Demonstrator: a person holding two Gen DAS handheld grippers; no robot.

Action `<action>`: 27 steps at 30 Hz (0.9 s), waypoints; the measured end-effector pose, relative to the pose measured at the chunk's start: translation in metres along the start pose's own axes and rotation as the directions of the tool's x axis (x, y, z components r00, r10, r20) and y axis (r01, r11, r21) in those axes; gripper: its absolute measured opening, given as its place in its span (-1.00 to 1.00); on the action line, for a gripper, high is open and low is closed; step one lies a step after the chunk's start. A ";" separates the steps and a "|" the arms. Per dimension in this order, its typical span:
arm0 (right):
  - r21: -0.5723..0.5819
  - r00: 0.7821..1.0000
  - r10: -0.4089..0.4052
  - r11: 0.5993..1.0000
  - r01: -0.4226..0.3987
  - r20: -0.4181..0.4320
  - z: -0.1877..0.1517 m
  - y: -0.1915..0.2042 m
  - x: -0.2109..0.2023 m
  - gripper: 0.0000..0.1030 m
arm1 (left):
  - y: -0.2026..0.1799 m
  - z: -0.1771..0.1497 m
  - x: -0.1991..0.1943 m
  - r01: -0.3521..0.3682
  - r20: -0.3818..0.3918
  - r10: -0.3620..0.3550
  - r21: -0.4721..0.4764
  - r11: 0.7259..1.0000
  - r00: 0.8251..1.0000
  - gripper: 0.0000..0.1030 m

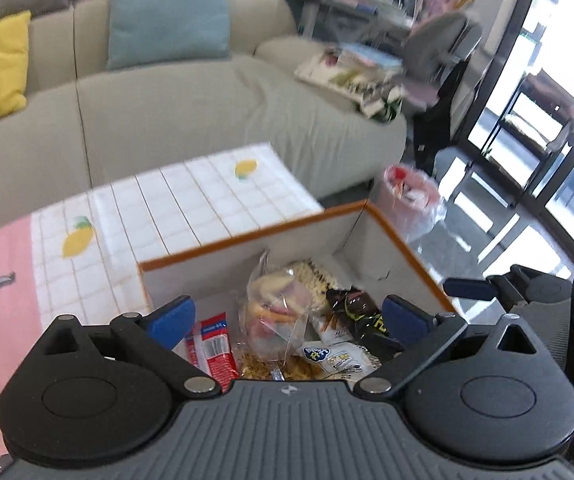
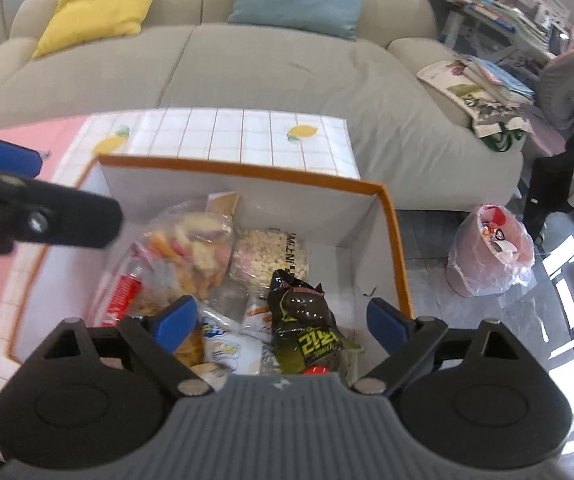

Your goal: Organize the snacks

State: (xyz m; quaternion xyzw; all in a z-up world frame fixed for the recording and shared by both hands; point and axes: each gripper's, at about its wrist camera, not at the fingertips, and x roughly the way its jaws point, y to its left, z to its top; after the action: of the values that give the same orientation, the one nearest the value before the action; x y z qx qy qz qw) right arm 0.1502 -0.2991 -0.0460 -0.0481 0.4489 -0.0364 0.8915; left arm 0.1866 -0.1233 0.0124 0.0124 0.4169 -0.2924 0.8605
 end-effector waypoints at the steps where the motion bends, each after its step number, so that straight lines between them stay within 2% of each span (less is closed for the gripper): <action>1: 0.017 1.000 0.000 1.000 -0.001 0.015 -0.002 0.002 -0.011 0.80 | 0.000 -0.002 -0.012 -0.009 0.026 0.009 0.003 1.000 1.000 1.00; 5: 0.057 0.997 0.002 0.998 -0.007 0.076 -0.008 0.015 -0.053 0.86 | -0.008 -0.016 -0.059 -0.095 0.136 0.081 0.096 0.991 0.987 1.00; 8: 0.073 0.988 -0.007 0.997 -0.004 0.153 -0.016 0.029 -0.088 0.87 | -0.015 -0.033 -0.093 -0.197 0.232 0.160 0.145 0.970 0.960 1.00; 11: 0.080 0.970 -0.019 0.997 0.000 0.243 -0.027 0.044 -0.124 0.93 | -0.017 -0.053 -0.126 -0.275 0.325 0.218 0.140 0.951 0.920 1.00; 14: 0.054 0.948 -0.015 0.999 -0.002 0.317 -0.040 0.062 -0.157 0.93 | -0.017 -0.074 -0.152 -0.331 0.386 0.270 0.101 0.938 0.882 1.00; 17: 0.043 0.929 -0.008 0.999 -0.008 0.369 -0.054 0.077 -0.181 0.93 | -0.012 -0.093 -0.170 -0.354 0.444 0.296 0.052 0.934 0.846 1.00; 20: 0.035 0.926 0.002 0.999 -0.017 0.377 -0.065 0.091 -0.193 0.94 | -0.012 -0.113 -0.184 -0.377 0.520 0.319 0.007 0.926 0.792 1.00; 21: 0.034 0.929 0.015 0.999 -0.029 0.370 -0.068 0.094 -0.195 0.94 | -0.012 -0.118 -0.186 -0.390 0.524 0.335 -0.006 0.921 0.783 1.00; 22: 0.038 0.932 0.026 0.998 -0.043 0.360 -0.071 0.097 -0.196 0.94 | -0.013 -0.123 -0.187 -0.401 0.523 0.346 -0.009 0.916 0.779 1.00; 23: 0.053 0.938 0.032 0.997 -0.054 0.346 -0.073 0.098 -0.196 0.94 | -0.012 -0.128 -0.189 -0.406 0.514 0.352 -0.006 0.914 0.783 1.00; 27: 0.168 0.949 -0.019 0.985 -0.037 0.316 -0.085 0.100 -0.194 0.94 | -0.005 -0.139 -0.183 -0.392 0.415 0.357 -0.001 0.920 0.837 1.00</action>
State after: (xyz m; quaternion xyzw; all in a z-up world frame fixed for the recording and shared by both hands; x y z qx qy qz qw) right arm -0.0313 -0.1832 0.0460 0.0256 0.2955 -0.0627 0.9529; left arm -0.0022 -0.0002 0.0555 0.0686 0.2055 -0.1318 0.9673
